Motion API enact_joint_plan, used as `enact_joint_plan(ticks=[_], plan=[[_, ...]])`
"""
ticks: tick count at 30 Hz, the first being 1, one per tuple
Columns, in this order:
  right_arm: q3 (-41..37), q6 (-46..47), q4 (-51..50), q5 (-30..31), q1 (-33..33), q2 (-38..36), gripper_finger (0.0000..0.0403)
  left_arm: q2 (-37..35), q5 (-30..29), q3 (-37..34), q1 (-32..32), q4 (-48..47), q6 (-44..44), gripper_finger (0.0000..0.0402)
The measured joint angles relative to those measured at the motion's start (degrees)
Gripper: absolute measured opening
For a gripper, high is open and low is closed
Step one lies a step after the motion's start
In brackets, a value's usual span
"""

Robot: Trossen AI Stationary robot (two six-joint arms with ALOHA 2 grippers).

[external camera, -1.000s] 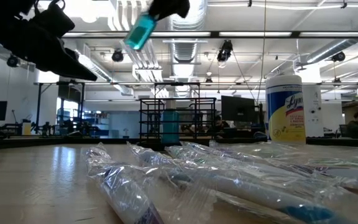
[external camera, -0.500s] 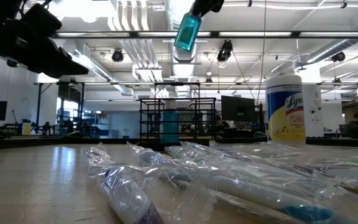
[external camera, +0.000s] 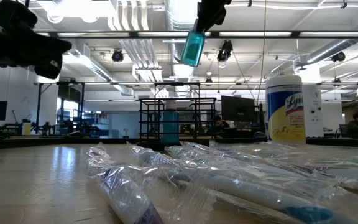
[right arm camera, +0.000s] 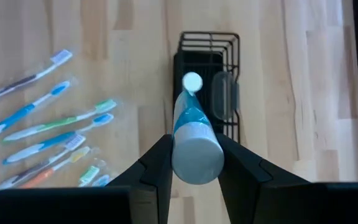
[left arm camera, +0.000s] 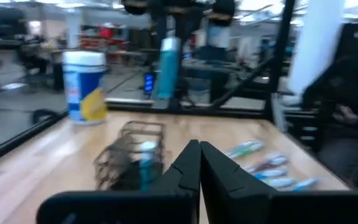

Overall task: Pick & Place toothbrushing station
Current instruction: Put the blue mouthwash bottle into the black wire organizer

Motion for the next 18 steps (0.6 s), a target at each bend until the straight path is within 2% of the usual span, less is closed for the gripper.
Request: enact_joint_plan(ticks=[9,18], plan=[[-4.86,0.27,3.89,-1.03,-0.28,0.02,0.0098,0.66,2.08,-0.20,-0.04,-0.08,-0.44,0.0026],[-6.63,1.45,6.14,-1.04,-3.10,0.02,0.0098,0.95,2.12,-0.20,-0.02,-0.08,-0.50,0.0026]])
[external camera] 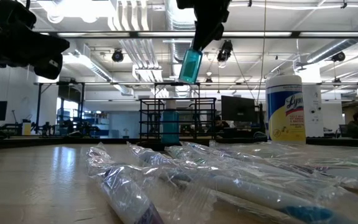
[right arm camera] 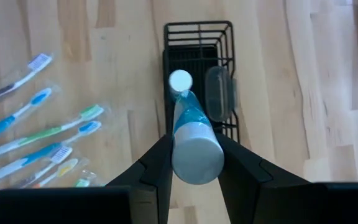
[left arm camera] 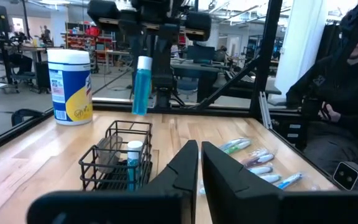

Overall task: Pick & Place toothbrushing station
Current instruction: Put the blue mouthwash bottle into the black wire organizer

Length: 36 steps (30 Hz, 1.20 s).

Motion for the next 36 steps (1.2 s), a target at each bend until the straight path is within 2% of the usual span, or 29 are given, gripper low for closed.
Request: enact_joint_plan(ticks=[30,36], plan=[[-7.75,0.92,9.02,-2.65,-1.17,0.14,0.0098,0.04,0.20,-0.07,0.02,-0.11,-0.02,0.0028],[-7.70,0.27,7.89,-2.83,-1.17,3.16,0.0098,0.25,0.20,-0.07,0.02,-0.13,-0.04,0.0027]])
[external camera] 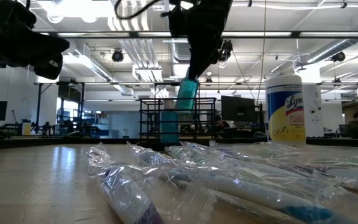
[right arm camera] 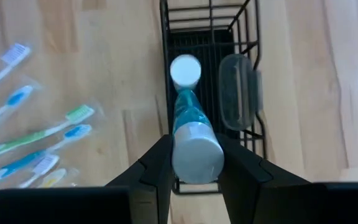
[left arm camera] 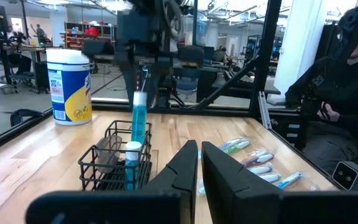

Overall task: Pick & Place toothbrushing station
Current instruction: Put the blue mouthwash bottle into the black wire organizer

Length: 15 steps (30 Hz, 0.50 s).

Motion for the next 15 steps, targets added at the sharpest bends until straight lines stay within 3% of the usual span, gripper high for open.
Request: enact_joint_plan(ticks=[15], plan=[[11.57,-2.36,-10.05,-0.08,-0.17,6.86,0.0098,0.90,0.42,0.00,-0.02,-0.33,0.00,0.0026]])
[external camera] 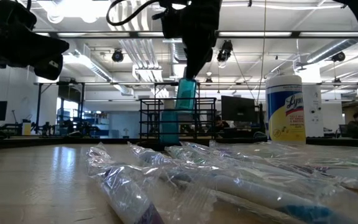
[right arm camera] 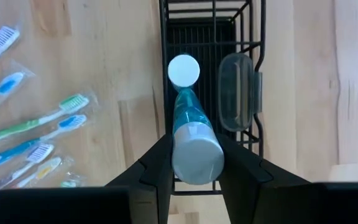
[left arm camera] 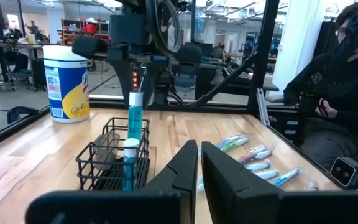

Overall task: Pick & Place toothbrushing station
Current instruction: Put the blue mouthwash bottle into the black wire organizer

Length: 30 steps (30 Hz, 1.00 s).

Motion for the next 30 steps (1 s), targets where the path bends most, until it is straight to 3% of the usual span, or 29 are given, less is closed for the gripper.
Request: enact_joint_plan(ticks=[19,30], plan=[[17.97,-3.31,-12.35,0.08,-0.17,13.40,0.0098,1.01,0.47,-0.02,0.00,-0.31,-0.26,0.0023],[18.50,-3.33,-11.66,0.08,-0.22,15.84,0.0098,1.11,0.61,-0.02,0.04,-0.52,-0.42,0.0023]])
